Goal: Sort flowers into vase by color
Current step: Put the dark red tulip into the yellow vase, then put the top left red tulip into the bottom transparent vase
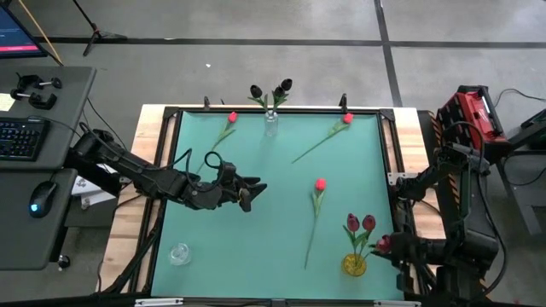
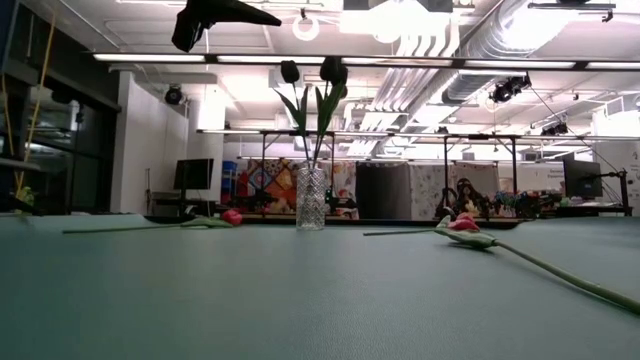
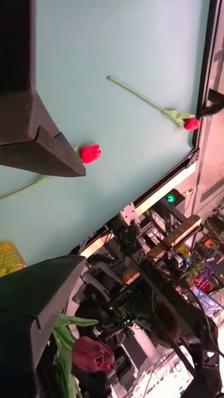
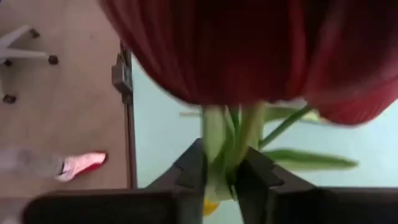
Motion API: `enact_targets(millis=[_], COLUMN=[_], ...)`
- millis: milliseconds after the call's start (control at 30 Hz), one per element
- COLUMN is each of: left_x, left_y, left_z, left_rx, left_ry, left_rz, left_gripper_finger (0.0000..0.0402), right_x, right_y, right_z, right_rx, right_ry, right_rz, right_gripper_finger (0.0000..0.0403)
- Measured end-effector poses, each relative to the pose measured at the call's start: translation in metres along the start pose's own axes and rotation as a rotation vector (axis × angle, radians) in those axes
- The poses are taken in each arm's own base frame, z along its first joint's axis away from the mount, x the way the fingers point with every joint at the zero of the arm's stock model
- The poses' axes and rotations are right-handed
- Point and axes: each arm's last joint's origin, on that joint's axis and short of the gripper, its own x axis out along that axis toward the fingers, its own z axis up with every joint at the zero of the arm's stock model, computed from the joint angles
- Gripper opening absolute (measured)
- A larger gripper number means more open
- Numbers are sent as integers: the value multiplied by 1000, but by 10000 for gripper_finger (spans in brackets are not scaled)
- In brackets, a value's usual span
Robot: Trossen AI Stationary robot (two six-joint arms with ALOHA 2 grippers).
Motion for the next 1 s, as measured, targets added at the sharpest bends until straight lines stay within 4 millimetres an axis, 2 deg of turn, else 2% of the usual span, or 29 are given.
enact_targets(millis=[333, 500, 633, 767, 867, 1000], left_x=[3, 6, 9, 11, 10, 4], left_y=[2, 4, 6, 9, 10, 12], left_z=[3, 6, 9, 18, 28, 44], left_rx=[20, 15, 9, -9, 2, 29], left_ry=[-9, -11, -2, 3, 8, -5], left_rz=[10, 15, 15, 3, -19, -54], left_gripper_finger=[204, 204, 204, 204, 204, 204], right_x=[6, -3, -17, -33, -45, -59], right_y=[-3, -15, -30, -48, -65, -94], right_z=[11, 16, 21, 28, 35, 47], right_rx=[83, 128, 199, 260, 299, 372], right_ry=[71, 273, 410, 420, 331, 97], right_rz=[19, 109, 200, 280, 310, 307], right_gripper_finger=[259, 327, 353, 357, 355, 349])
